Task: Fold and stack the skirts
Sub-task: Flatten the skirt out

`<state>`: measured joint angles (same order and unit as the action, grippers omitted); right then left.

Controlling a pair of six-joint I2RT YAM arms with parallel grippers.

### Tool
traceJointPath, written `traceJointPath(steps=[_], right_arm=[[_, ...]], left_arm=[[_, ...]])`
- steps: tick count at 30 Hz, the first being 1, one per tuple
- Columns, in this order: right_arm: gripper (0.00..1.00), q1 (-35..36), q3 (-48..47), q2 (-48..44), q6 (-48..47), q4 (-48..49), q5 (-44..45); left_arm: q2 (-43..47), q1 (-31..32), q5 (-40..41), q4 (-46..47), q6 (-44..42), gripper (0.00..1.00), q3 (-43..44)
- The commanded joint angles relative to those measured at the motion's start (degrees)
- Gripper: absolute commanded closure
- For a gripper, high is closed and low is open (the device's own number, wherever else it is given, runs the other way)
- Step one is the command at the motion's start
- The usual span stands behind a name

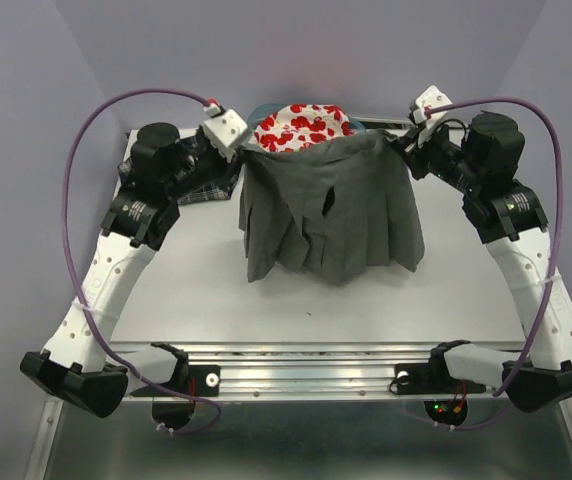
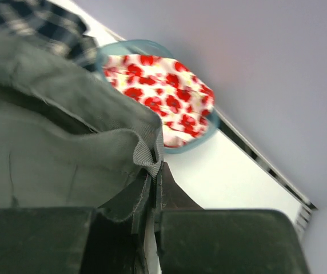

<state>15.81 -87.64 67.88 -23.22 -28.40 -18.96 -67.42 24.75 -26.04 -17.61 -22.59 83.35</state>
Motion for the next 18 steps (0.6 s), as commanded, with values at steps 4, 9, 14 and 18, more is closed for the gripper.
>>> traceJointPath(steps=[4,9,14,18], right_arm=[[0.99,-2.2,-4.8,3.0,0.7,11.8,18.5],[0.99,-2.2,-8.1,4.0,2.6,9.0,12.0],[0.99,-2.2,-7.6,1.3,1.3,6.6,5.0],[0.99,-2.2,-6.2,-1.5,-1.5,3.9,4.9]], left_arm=[[-4.1,-11.4,17.5,6.4,6.1,1.0,7.8],[-2.7,-11.4,7.1,6.4,6.1,1.0,6.7],[3.9,-4.8,5.7,7.0,1.0,1.0,0.3],[7.6,-4.6,8.5,6.0,-1.7,1.0,-1.6]])
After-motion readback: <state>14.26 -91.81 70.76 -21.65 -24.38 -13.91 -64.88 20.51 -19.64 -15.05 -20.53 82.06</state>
